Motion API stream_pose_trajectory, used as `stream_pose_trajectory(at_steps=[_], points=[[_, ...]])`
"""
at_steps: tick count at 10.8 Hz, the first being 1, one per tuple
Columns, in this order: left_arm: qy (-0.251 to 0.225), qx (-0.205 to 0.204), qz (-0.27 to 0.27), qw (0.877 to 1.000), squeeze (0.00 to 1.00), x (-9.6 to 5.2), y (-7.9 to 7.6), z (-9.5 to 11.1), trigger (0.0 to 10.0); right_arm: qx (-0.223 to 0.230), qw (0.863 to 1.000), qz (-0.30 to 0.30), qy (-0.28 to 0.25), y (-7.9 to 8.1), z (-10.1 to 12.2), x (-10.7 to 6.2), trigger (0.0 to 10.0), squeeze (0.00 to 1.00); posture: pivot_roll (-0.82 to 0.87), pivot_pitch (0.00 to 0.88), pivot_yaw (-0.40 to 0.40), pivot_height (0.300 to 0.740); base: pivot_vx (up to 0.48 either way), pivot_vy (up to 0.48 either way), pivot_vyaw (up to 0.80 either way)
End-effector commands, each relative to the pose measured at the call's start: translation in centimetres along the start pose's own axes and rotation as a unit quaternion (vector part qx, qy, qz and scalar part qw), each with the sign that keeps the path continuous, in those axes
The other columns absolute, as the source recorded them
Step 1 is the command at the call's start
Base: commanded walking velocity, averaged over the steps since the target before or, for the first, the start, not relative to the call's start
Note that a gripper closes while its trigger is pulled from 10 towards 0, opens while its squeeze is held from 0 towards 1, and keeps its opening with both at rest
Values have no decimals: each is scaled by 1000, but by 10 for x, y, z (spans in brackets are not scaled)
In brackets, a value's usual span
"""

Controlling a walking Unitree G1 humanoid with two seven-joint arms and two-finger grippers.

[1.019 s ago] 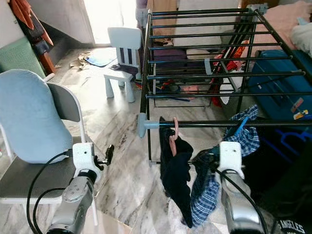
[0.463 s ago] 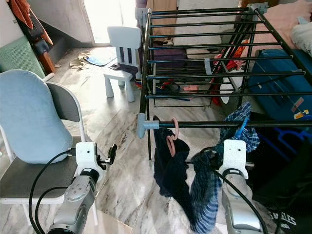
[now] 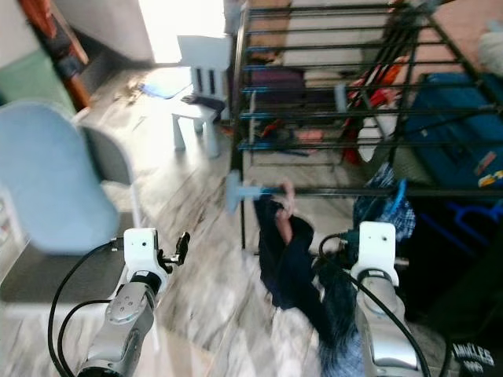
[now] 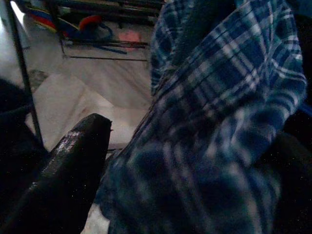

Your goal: Hang hanger

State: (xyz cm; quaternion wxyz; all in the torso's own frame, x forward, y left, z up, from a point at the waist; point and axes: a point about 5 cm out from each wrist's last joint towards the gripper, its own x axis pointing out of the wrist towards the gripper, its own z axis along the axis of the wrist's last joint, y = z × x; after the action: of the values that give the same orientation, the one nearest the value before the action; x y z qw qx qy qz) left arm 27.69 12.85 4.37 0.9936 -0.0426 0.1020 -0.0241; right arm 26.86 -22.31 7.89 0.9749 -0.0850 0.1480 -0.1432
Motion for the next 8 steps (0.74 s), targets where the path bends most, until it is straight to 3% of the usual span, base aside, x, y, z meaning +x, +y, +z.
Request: stream_pose_trajectory(at_steps=[1, 8], points=[[2, 4, 8, 1000, 0, -1, 3, 0, 10000, 3, 1000, -2, -11, 0, 5, 1, 10000, 1000, -141, 0, 50, 740, -352, 0, 0], [4, 17, 3, 1000, 0, -3, 8, 0, 10000, 5, 1000, -6, -15, -2, 8, 6, 10000, 1000, -133, 0, 50, 740, -350, 0, 0]])
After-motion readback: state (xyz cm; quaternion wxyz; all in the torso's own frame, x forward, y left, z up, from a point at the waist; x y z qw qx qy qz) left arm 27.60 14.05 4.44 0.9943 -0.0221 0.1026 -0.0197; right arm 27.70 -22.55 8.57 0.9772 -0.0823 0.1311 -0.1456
